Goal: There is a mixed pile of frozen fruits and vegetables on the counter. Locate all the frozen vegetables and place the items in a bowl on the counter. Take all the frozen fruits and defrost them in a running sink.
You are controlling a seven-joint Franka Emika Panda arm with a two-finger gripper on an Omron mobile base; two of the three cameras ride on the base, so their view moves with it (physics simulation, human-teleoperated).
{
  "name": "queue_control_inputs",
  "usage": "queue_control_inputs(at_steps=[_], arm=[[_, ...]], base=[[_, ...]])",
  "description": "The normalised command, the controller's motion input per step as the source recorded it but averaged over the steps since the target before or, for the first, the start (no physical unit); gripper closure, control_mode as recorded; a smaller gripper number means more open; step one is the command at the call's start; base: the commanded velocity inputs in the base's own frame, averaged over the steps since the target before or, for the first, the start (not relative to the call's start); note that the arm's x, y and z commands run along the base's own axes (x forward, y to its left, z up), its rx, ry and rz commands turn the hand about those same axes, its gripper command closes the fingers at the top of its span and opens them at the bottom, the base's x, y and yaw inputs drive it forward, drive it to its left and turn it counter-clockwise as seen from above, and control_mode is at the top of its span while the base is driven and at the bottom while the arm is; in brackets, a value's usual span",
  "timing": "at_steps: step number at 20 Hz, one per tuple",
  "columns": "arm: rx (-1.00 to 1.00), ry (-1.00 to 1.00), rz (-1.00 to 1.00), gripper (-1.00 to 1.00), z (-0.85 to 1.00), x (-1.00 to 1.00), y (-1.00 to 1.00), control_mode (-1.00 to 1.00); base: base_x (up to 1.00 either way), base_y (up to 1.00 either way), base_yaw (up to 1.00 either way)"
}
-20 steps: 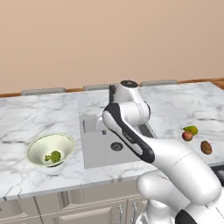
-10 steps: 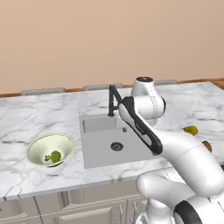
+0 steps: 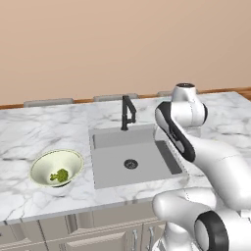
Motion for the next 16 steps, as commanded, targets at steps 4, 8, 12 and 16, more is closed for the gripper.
queue_control_inputs(at_steps=[4, 8, 12, 16], arm=[[0.0, 0.06, -0.07, -1.0, 0.0, -0.19, -0.88, -1.0], [0.0, 0.07, -0.06, -1.0, 0.0, -0.34, -0.91, -1.0], [0.0, 0.07, -0.06, -1.0, -0.07, -0.42, -0.86, -1.0], [0.0, 0.06, -0.01, -1.0, -0.31, -0.07, -0.78, -1.0]], base=[[0.0, 0.0, 0.0], [0.0, 0.0, 0.0], [0.0, 0.0, 0.0], [0.0, 0.0, 0.0]])
